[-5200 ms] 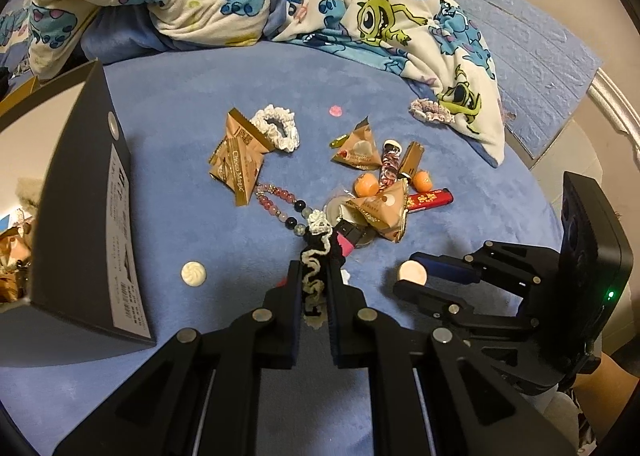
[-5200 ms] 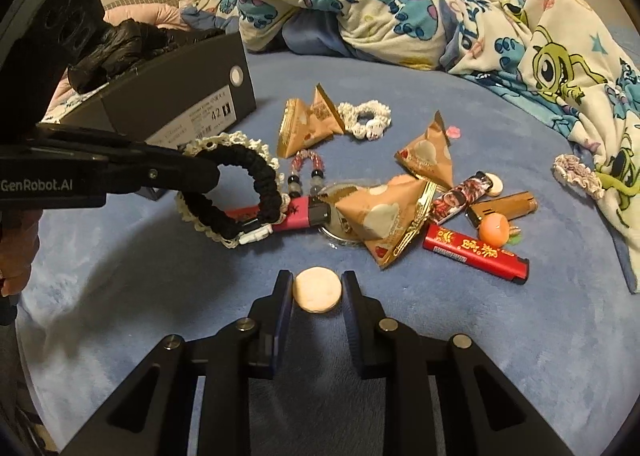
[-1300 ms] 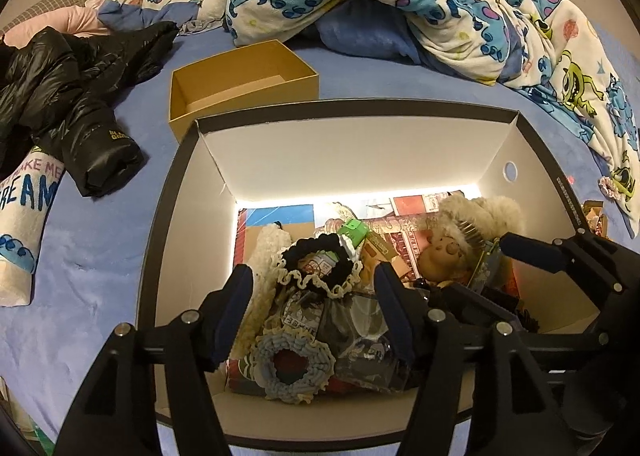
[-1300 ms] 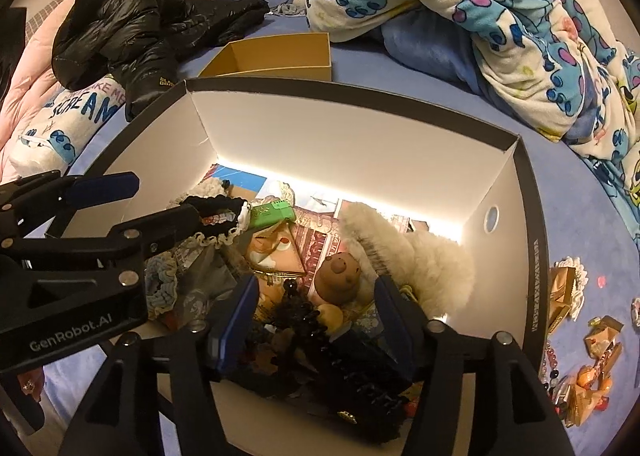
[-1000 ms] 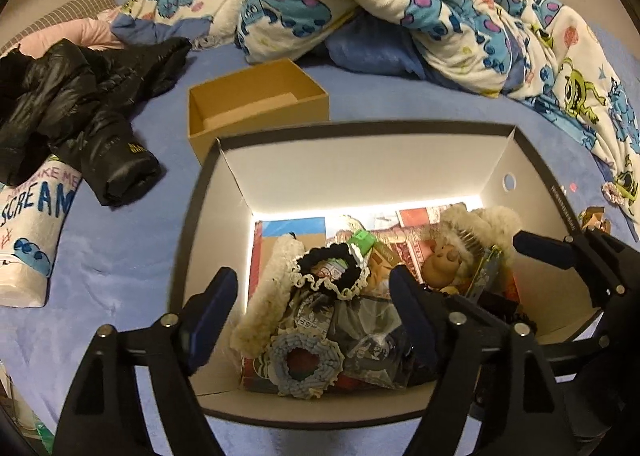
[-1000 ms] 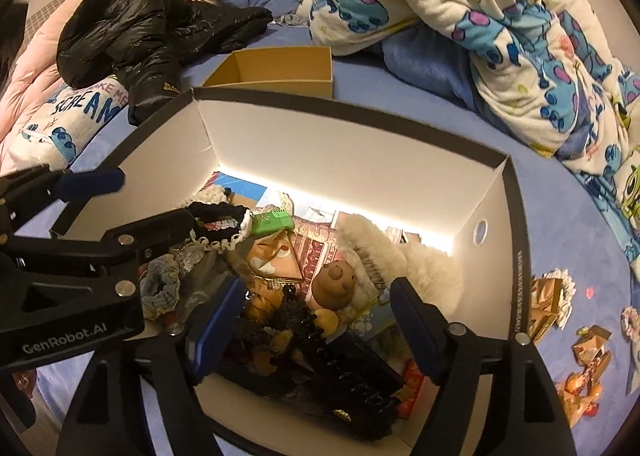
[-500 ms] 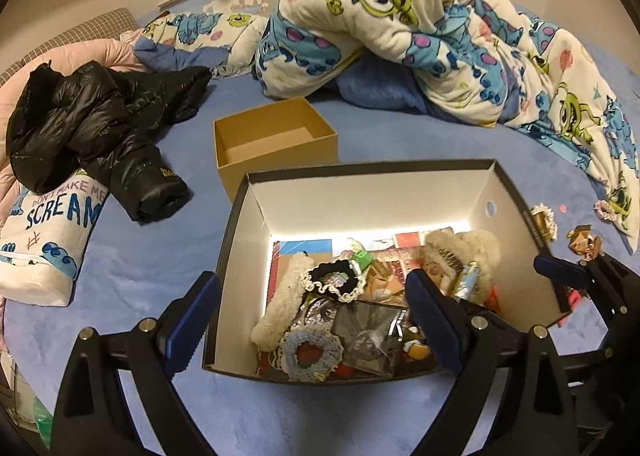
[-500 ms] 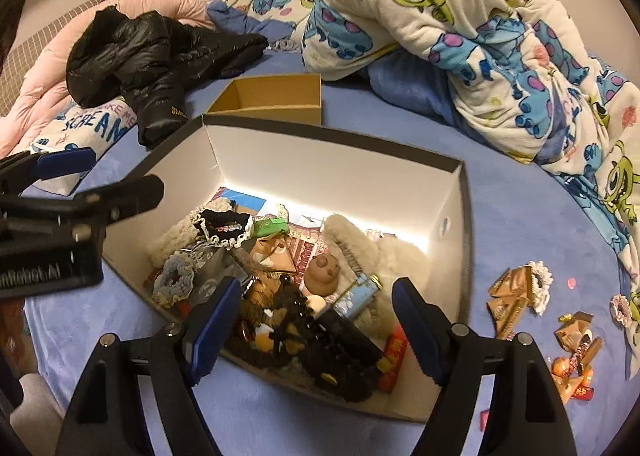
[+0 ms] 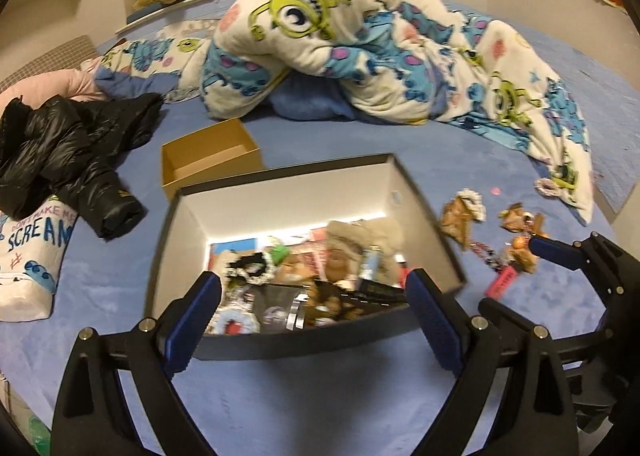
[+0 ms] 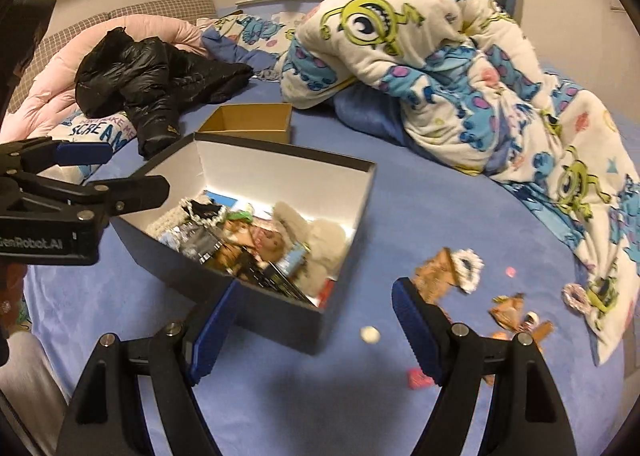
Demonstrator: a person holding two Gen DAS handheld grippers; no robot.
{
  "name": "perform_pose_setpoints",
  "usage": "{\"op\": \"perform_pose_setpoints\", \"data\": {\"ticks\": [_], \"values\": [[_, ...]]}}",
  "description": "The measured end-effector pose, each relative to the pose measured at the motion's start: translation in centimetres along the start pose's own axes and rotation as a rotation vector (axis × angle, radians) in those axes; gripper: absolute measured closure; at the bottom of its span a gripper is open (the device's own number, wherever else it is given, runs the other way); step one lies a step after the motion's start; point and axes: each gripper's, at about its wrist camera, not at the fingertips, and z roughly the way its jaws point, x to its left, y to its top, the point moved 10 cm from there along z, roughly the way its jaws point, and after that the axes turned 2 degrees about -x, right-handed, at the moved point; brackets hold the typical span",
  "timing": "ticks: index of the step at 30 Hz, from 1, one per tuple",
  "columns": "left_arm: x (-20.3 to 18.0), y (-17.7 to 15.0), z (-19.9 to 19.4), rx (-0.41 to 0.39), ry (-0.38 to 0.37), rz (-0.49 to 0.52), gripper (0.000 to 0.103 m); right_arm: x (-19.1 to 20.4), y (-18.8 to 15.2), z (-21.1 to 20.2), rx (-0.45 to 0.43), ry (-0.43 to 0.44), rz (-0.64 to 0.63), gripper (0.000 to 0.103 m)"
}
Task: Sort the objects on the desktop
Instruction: 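Withdraw both tools from the shoebox toward the remaining pile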
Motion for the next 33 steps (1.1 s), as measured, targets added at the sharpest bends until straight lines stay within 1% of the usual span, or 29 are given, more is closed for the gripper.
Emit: {"op": "perform_pose_setpoints", "data": {"ticks": [5,14,26,33], "values": [[-3.0,-0.5,-1.1,-0.008,-0.027,0.002,0.008,-2.2,-2.0,-1.7,0.016,-0.046,-0.001,0.023],[-6.3,-1.9,-1.9,0.016,-0.053,0.008,0.008,-5.7,-4.4,-4.2,0.016,-0.101,0.056,0.023],[-12.1,-2.9,-2.2,0.026,-0.110,0.083,0.008,-10.1,-7.2,-6.6,0.017,-0.157,0.101,0.023],[-16.3,-3.6,-1.2,0.046,-0.156,0.135,0.008,-13.4,-9.4,-7.4,0.029,-0.184,0.131,0.023]]}}
